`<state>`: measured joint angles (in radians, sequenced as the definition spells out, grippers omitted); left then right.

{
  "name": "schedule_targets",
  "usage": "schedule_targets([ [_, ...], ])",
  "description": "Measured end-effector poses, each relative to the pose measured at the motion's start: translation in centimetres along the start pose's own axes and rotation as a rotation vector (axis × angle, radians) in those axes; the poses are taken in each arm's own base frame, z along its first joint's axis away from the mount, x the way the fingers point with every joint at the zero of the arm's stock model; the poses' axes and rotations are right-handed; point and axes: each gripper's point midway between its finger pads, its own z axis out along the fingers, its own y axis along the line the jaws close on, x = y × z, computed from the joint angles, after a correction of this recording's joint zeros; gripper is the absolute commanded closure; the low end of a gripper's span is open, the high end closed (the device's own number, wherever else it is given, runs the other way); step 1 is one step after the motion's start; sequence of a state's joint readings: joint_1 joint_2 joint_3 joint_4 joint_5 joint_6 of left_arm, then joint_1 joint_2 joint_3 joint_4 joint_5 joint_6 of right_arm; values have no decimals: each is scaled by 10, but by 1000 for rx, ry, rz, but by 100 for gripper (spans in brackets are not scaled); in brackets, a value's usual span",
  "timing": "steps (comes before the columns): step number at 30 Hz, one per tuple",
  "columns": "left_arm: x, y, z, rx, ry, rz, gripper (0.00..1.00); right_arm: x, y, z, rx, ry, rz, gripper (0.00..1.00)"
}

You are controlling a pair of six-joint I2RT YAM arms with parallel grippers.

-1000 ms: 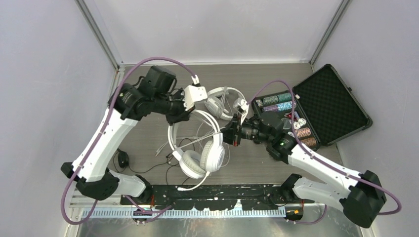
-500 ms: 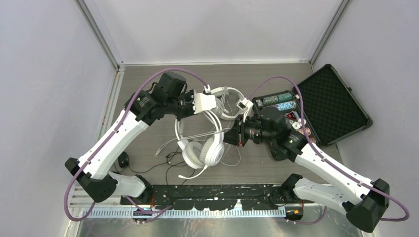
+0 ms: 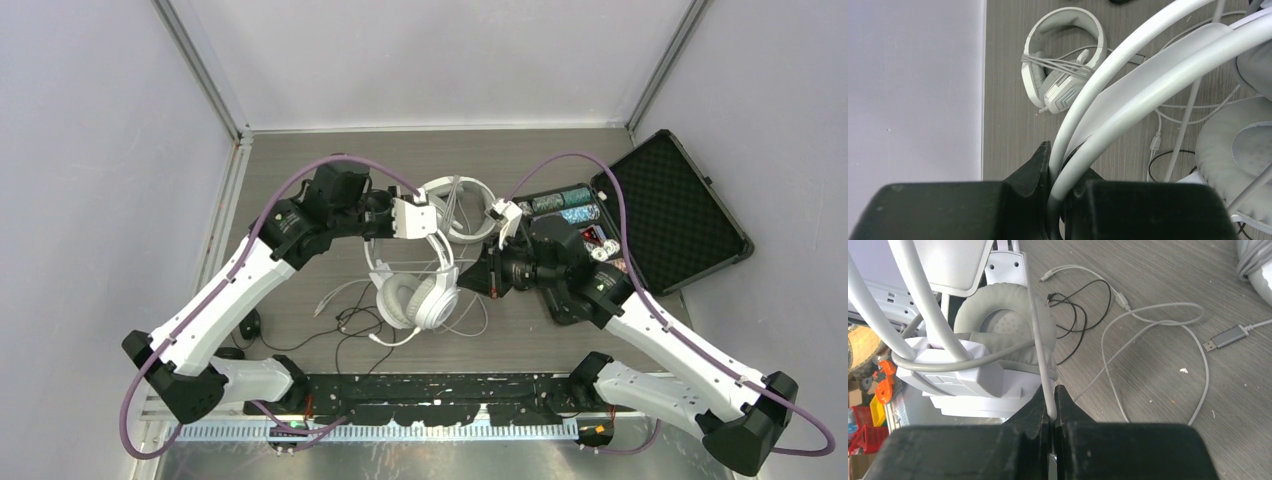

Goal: Wrap the headphones
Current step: Wrap the headphones cable around the headphones.

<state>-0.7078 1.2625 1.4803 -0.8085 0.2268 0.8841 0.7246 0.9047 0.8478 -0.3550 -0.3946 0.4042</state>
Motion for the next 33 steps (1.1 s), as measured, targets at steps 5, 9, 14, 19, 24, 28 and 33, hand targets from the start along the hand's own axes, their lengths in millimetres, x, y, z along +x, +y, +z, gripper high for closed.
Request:
schedule_targets([
  [5,1,-10,5,-1,-26,14,100,5,2,-7,1,11,4,99],
  [9,4,-12,8,-12,-36,15,100,6,5,-9,-13,17,14,99],
  [14,3,-14,2,-25,-46,12,100,10,8,-9,-29,36,30,99],
  [19,1,-13,-3,-35,-54,14,100,11,12,-11,-40,42,53,99],
  [24,-4,-14,-7,-36,-77,1,100,9,16,-18,-50,26,56,99],
  [28,-6,-15,-12,-40,-87,-16,100,9,18,-20,-51,25,71,99],
  [33,-7,-16,-16,-46,-91,-14,100,7,20,-19,-57,14,90,99],
])
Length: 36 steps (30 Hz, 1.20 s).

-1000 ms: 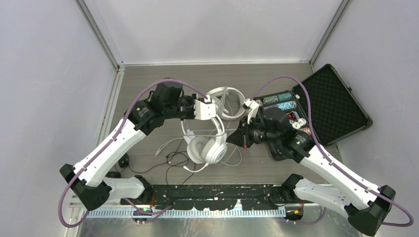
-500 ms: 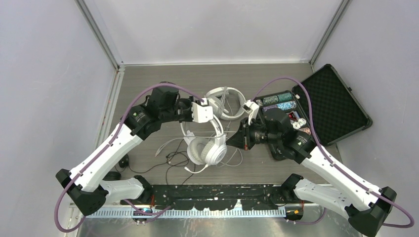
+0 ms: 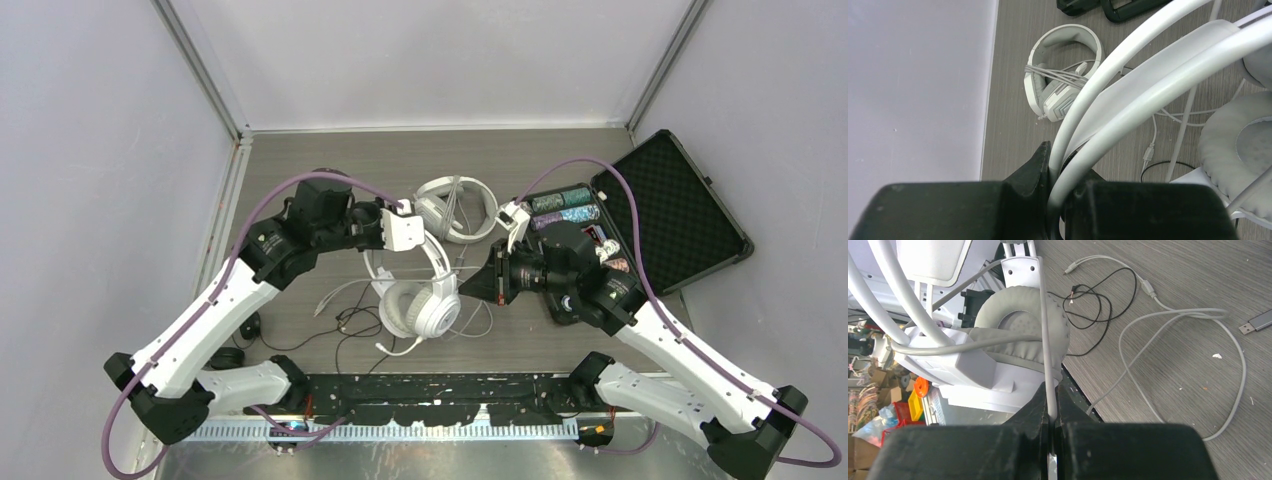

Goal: Wrap the headphones
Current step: Wrap the headphones cable around the headphones.

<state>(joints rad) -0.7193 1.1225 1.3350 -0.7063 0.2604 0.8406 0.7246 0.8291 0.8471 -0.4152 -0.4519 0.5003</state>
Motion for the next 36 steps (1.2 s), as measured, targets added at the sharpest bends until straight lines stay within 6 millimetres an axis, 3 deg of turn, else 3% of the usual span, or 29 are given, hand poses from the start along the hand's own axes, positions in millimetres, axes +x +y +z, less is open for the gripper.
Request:
schedule_targets([
  [8,7,-5,-3,-1,15,21,100,4,1,0,-7,24,8,99],
  [26,2,25,-6,-124,35,161,100,-18,45,-1,-171,31,128,96],
  [36,6,33,-2,-153,64,171,100,-24,56,4,-255,1,204,89],
])
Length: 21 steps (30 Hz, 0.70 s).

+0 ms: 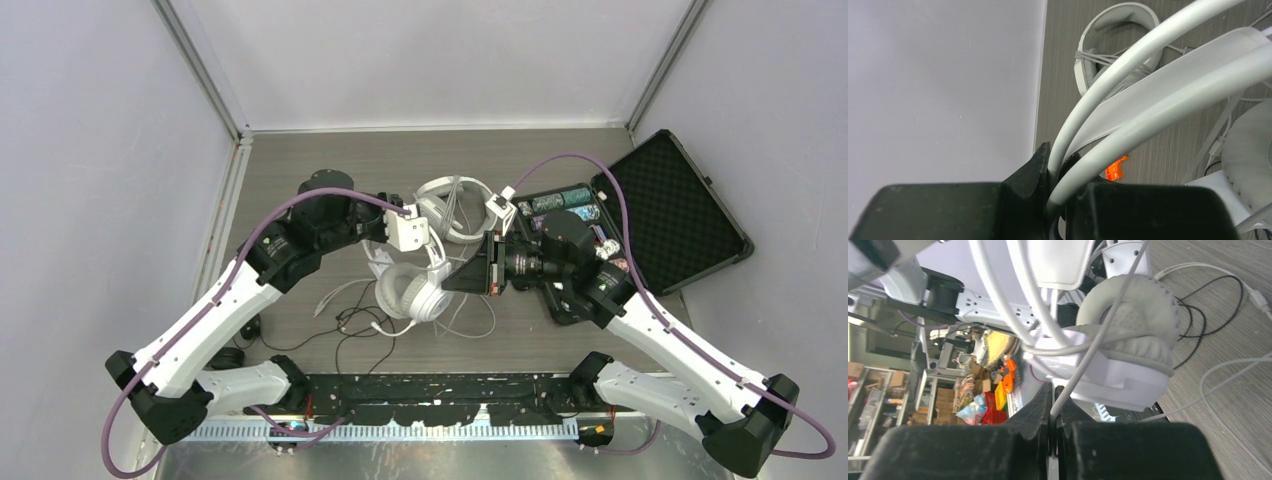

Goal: Wrap the headphones
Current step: Wrap the headphones cable around the headphones.

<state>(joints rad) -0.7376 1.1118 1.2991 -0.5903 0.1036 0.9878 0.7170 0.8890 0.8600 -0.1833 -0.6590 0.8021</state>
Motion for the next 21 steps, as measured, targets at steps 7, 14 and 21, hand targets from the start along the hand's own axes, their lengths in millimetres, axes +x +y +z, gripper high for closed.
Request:
schedule_targets([
  [7,16,0,1,-11,72,11,100,-9,13,3,-85,-39,29,91],
  [14,19,2,-1,-40,90,-40,100,-17,18,7,-125,-64,44,91],
  [21,27,4,-9,-90,133,-176,100,-30,25,15,-173,-94,48,89],
])
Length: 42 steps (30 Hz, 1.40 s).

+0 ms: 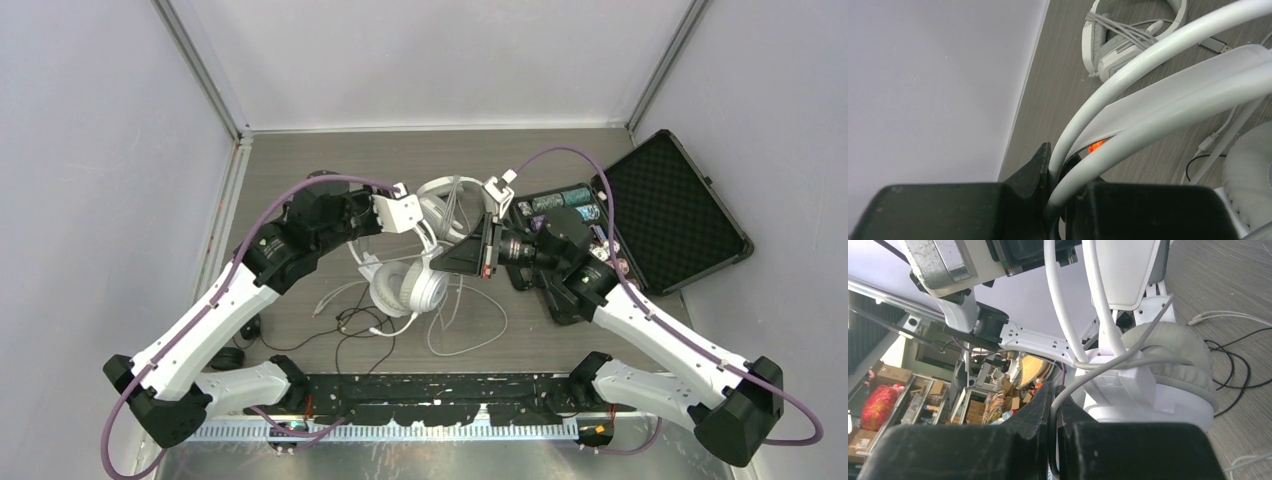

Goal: Wrap the headphones
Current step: Wrap the headphones cable around the headphones.

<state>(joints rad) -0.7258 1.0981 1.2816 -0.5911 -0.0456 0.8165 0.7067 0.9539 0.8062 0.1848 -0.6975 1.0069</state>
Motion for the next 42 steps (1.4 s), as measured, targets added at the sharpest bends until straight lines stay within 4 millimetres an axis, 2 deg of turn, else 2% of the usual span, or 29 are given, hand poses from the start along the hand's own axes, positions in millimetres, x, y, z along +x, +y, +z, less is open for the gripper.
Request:
schedule_targets([
  [5,12,2,-3,-38,59,-91,100,-8,-2,10,-12,-8,17,87],
  [14,26,2,-6,-97,128,-266,100,-28,13,23,-56,-28,9,84],
  [23,50,-1,2,-136,301,-403,100,-30,1,32,-51,-19,28,84],
  [29,63,4,-6,-225,390,-509,100,-33,2,33,-56,-32,17,84],
  [38,64,19,-10,-376,436,-712,100,-40,-4,35,-35,-74,-60,84],
  [42,66,24,-8,-438,451,-794,100,-35,-7,38,-20,-67,-97,84],
])
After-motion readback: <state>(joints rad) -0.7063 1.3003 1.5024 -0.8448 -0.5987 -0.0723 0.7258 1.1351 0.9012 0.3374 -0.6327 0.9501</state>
